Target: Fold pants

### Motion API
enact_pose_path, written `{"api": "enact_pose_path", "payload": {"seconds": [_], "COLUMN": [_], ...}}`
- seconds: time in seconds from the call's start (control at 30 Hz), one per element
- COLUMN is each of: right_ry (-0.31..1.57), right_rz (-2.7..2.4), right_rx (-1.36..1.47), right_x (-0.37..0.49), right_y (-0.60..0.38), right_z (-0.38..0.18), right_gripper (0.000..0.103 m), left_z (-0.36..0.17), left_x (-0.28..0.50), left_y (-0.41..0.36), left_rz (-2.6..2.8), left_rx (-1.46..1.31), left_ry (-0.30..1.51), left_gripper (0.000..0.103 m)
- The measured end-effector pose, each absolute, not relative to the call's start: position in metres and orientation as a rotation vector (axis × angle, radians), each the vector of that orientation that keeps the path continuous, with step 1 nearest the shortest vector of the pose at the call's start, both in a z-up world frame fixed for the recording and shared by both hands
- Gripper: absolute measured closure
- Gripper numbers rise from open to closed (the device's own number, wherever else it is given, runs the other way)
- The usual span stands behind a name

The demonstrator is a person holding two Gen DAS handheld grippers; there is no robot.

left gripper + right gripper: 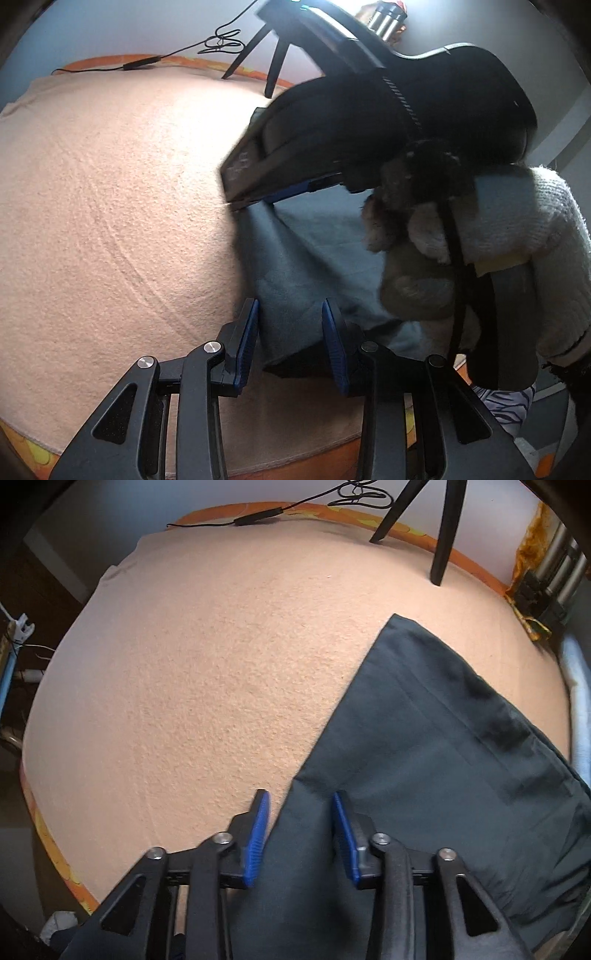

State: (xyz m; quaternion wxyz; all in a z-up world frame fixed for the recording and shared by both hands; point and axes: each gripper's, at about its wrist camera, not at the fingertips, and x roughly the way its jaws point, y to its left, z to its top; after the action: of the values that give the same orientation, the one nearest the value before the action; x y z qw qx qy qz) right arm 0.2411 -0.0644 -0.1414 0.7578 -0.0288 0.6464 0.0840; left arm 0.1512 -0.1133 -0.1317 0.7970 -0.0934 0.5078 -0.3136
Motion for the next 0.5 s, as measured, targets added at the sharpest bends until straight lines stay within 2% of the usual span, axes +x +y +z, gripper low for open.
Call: {"api": "enact_pose_path", "payload": {"seconds": [0.07, 0.17, 0.43, 0.5], "right_ry": [1.408, 1.412, 1.383, 1.375], "right_rz": [0.188, 0.207, 0.250, 0.258], "right_rx": [-0.027, 0.044, 0.194, 0.214], "right_x": [0.241, 0.239, 0.229, 0.226], "right_y": [-0.072, -0.089, -0.129, -0.138], "right_z": [-0.141, -0.140, -0.130, -0.125], "right_gripper": [0.087, 0.095, 0.102, 0.102], "left_z": [-0.131, -0.131, -0.136, -0.134], "left_x": [0.151, 0.153, 0.165, 0.164], "left_y": [-0.112, -0.109, -0.123, -0.127], "left_rz": [-0.650, -0.617, -0.603, -0.610], "left_rx": [-0.188, -0.199, -0.216, -0.210], "left_ry": [1.084, 1.085, 1.095, 1.078], "left_gripper": [0.070, 0.070, 0.070, 0.083]}}
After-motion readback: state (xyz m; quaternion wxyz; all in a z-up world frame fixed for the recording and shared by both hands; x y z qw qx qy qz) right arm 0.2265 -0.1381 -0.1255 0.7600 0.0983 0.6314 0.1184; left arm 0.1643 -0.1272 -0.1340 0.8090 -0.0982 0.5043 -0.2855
